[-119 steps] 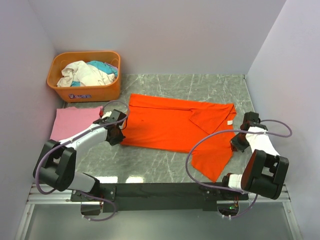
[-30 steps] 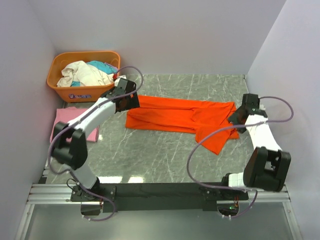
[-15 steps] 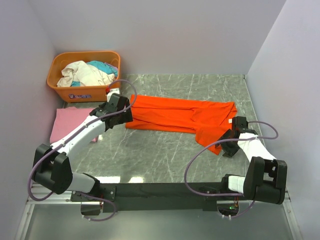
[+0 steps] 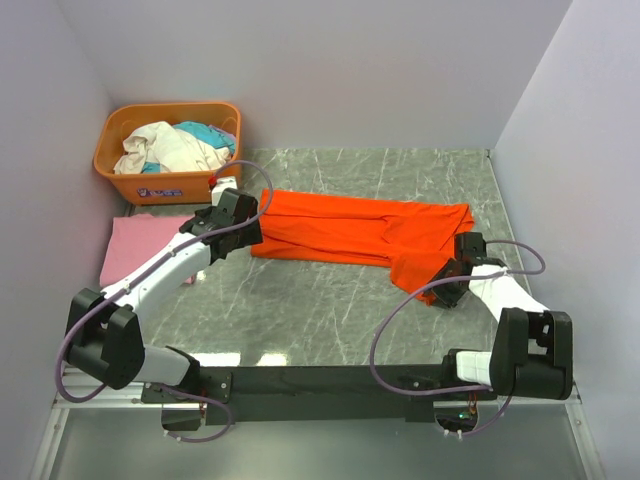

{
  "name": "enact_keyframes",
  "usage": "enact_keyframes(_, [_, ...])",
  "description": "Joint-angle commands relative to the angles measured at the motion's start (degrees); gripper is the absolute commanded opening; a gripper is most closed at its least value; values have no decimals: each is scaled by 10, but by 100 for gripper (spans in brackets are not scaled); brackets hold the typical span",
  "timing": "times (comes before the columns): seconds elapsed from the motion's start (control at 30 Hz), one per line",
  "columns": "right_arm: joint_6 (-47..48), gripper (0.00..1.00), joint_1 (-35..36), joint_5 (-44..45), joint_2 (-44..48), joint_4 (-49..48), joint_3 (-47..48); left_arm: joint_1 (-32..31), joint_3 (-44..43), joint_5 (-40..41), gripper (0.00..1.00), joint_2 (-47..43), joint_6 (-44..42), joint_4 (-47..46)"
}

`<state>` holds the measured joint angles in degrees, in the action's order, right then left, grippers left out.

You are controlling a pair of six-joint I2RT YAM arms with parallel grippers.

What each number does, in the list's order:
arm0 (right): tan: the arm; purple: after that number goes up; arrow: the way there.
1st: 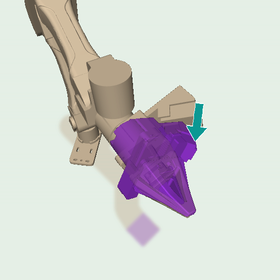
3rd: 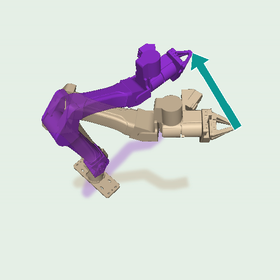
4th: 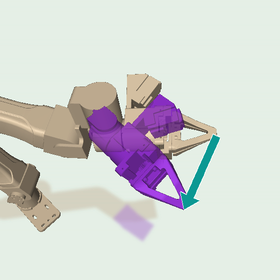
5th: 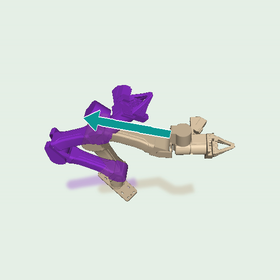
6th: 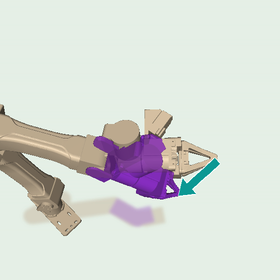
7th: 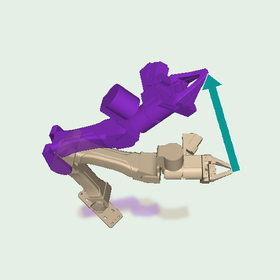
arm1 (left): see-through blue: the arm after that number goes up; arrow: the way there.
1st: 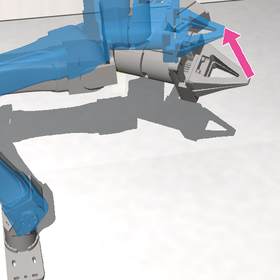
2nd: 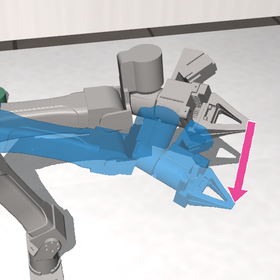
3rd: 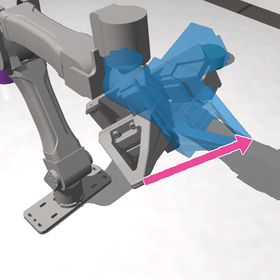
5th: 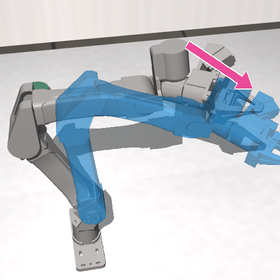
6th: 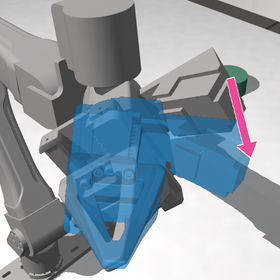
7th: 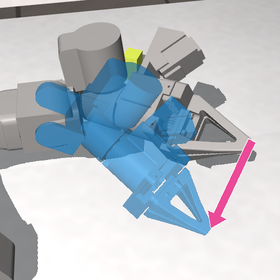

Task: Fold and stack the t-shirts
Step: Fold the T-shirt at the center of the board.

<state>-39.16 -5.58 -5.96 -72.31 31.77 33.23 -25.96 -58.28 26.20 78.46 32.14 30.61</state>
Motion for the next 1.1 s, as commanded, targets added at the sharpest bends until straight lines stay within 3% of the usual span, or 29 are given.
enact_keyframes(0.0, [-19, 36, 13, 0, -22, -14, -10, 1, 4, 19, 92, -20, -6, -16])
enact_keyframes(0.03, [-19, 23, 13, 6, -20, -14, -7, 0, 5, 19, 92, -21, -6, -16])
enact_keyframes(0.17, [-8, 0, 13, 30, -15, 2, 44, 0, 6, 14, 91, -19, -8, -18])
enact_keyframes(0.4, [28, 0, 12, 81, -57, 51, 201, 0, 9, 14, 91, -12, -9, -17])
enact_keyframes(0.73, [62, 0, 9, 61, -229, 26, 411, -1, 12, -51, 89, 17, -26, -31])
enact_keyframes(1.07, [78, 0, -17, 41, -329, 3, 497, -9, -39, -82, 72, 101, -21, -5])
